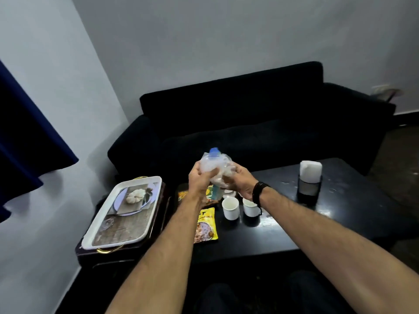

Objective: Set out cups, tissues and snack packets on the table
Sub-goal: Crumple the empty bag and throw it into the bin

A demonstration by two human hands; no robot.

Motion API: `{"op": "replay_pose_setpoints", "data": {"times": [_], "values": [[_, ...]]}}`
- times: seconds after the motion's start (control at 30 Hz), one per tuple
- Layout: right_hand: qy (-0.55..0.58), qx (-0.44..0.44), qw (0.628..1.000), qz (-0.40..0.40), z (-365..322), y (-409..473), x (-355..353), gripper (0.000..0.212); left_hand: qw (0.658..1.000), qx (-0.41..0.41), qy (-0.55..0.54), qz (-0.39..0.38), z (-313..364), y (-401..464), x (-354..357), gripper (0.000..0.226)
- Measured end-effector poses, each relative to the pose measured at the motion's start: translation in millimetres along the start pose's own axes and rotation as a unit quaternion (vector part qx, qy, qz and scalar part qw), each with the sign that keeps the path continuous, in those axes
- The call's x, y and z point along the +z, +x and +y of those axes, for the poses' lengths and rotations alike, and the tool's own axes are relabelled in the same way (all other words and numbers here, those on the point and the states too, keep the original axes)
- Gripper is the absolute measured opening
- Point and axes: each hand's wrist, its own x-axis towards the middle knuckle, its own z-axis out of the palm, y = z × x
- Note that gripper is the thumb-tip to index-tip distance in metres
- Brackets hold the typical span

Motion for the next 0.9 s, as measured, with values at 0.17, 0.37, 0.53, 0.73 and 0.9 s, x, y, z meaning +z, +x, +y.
{"op": "replay_pose_setpoints", "data": {"times": [0.17, 0.37, 0.53, 0.73, 0.9], "values": [[0.028, -0.018, 0.99, 0.139, -7.7, -14.9, -32.6, 0.021, 0.983, -0.113, 0.033, -0.142, 0.5, -15.2, 29.1, 0.03], [0.026, 0.1, 0.989, 0.105, -20.7, -59.7, -78.1, 0.041, 0.988, -0.028, 0.1, -0.116, -35.0, -21.3, 71.1, 0.016], [-0.101, 0.147, 0.98, 0.086, -36.1, -103.0, -139.3, 0.058, 0.977, 0.01, 0.146, -0.157, -69.4, -47.9, 133.2, 0.018], [-0.098, 0.079, 0.961, 0.247, -46.5, -161.6, -241.2, 0.035, 0.956, -0.063, 0.131, -0.256, -104.3, -78.6, 225.7, 0.029], [-0.092, 0.121, 0.928, 0.34, -11.1, -225.9, -337.4, 0.031, 0.911, -0.062, 0.245, -0.327, -153.1, -102.2, 265.2, 0.028]]}}
